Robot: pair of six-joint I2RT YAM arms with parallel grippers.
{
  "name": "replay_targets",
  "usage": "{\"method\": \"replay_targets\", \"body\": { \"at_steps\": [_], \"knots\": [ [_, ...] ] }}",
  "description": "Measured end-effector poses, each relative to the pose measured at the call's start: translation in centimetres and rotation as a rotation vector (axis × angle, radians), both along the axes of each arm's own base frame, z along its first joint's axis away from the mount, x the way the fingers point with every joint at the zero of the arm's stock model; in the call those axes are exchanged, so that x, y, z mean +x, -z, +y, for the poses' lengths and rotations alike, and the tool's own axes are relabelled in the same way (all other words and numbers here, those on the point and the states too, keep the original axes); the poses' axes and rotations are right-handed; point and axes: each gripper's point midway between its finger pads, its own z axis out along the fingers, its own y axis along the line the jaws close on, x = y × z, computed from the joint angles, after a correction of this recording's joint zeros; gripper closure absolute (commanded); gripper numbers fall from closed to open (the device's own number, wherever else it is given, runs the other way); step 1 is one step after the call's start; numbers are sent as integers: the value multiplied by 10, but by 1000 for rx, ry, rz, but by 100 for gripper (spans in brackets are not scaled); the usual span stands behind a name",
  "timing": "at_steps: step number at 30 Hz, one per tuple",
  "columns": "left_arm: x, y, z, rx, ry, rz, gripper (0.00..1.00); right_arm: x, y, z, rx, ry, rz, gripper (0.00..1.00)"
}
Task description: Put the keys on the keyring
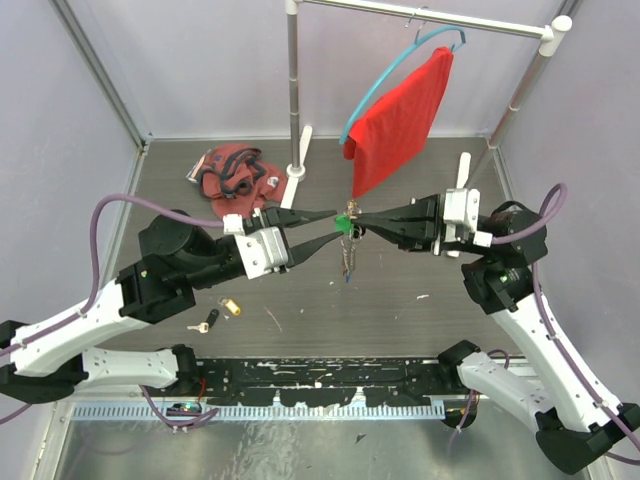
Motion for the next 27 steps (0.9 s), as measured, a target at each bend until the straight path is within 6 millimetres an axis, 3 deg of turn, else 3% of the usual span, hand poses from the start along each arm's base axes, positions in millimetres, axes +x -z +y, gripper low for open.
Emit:
{"method": "replay_targets", "body": {
  "at_steps": [12, 20, 27],
  "knots": [
    [-12, 14, -8, 71, 78, 7, 62, -28, -3, -4, -62, -80, -104, 99],
    [-14, 15, -15, 79, 102, 5, 75, -29, -1, -3, -72, -90, -106, 99],
    [-16, 19, -20, 90, 120, 6, 80, -29, -1, -3, -74, -94, -107, 99]
  ]
}}
